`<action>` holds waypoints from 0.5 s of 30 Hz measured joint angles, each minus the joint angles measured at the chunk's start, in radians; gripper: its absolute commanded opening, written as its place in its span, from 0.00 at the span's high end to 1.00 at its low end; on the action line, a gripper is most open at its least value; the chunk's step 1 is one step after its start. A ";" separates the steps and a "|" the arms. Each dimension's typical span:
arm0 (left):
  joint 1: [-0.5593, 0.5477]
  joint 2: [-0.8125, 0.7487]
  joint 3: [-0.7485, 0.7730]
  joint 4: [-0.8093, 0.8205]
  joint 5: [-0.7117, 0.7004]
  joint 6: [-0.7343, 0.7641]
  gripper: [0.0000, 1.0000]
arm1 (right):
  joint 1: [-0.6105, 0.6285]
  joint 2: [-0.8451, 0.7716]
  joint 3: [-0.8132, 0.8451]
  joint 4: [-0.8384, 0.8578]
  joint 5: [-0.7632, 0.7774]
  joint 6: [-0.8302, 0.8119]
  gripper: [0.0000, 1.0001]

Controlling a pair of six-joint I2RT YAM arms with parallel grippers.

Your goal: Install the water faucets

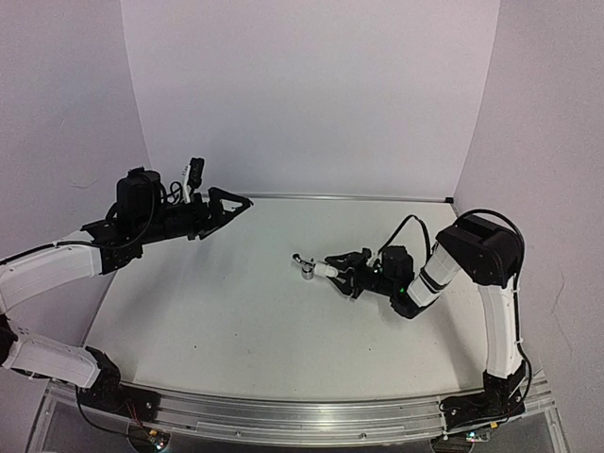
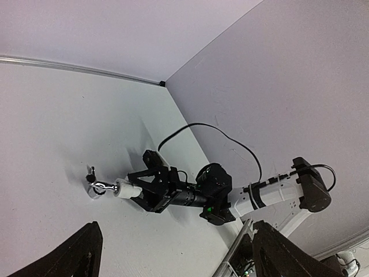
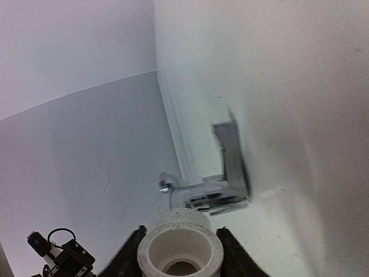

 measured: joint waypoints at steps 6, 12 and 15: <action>0.000 0.004 0.000 -0.006 -0.007 0.000 0.07 | -0.014 -0.091 -0.084 -0.140 0.043 -0.123 0.07; 0.000 0.024 0.000 -0.008 -0.006 0.004 0.05 | -0.017 -0.316 -0.123 -0.461 0.100 -0.331 0.02; 0.000 0.026 0.001 -0.023 -0.016 0.022 0.01 | -0.017 -0.458 -0.149 -0.643 0.142 -0.441 0.02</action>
